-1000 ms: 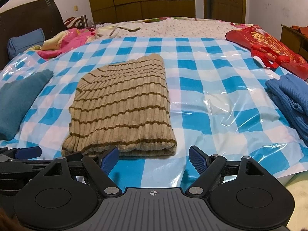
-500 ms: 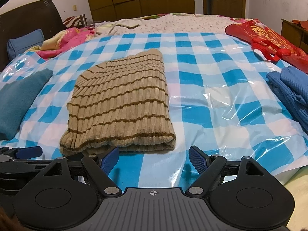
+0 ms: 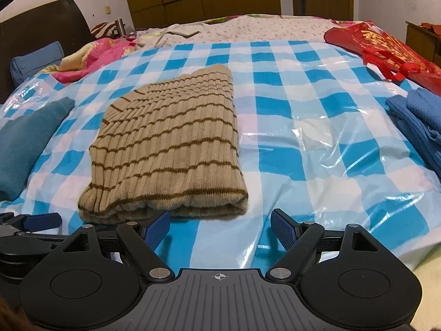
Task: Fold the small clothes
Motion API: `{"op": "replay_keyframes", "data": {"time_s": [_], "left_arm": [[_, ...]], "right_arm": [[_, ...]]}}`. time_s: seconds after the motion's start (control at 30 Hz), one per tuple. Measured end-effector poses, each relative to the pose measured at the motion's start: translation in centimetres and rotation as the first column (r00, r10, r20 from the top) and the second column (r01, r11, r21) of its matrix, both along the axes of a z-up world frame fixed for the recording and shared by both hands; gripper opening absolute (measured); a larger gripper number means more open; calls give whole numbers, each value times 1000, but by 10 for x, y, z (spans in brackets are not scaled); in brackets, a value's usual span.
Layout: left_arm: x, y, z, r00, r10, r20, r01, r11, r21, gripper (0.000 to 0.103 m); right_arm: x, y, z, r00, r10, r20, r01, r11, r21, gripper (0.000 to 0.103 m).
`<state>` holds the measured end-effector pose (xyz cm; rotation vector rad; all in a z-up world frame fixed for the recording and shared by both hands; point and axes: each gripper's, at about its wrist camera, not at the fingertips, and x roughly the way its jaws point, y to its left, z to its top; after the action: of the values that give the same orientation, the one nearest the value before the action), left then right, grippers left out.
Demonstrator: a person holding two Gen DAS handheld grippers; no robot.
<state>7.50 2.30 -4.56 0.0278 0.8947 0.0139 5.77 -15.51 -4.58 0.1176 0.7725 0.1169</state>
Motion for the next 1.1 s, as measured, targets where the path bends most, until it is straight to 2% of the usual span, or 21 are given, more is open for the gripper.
{"op": "replay_keyframes", "data": {"time_s": [0.13, 0.4, 1.1], "left_arm": [[7, 3, -3, 1000, 17, -22, -17, 1000, -6, 101], [13, -5, -9, 1000, 12, -28, -10, 999, 51, 103], [6, -8, -9, 1000, 4, 1, -4, 996, 84, 103]], "right_arm": [[8, -1, -1, 1000, 16, 5, -16, 1000, 1, 82], [17, -8, -12, 1000, 19, -11, -18, 999, 37, 84], [15, -15, -15, 1000, 15, 13, -16, 998, 56, 85]]}}
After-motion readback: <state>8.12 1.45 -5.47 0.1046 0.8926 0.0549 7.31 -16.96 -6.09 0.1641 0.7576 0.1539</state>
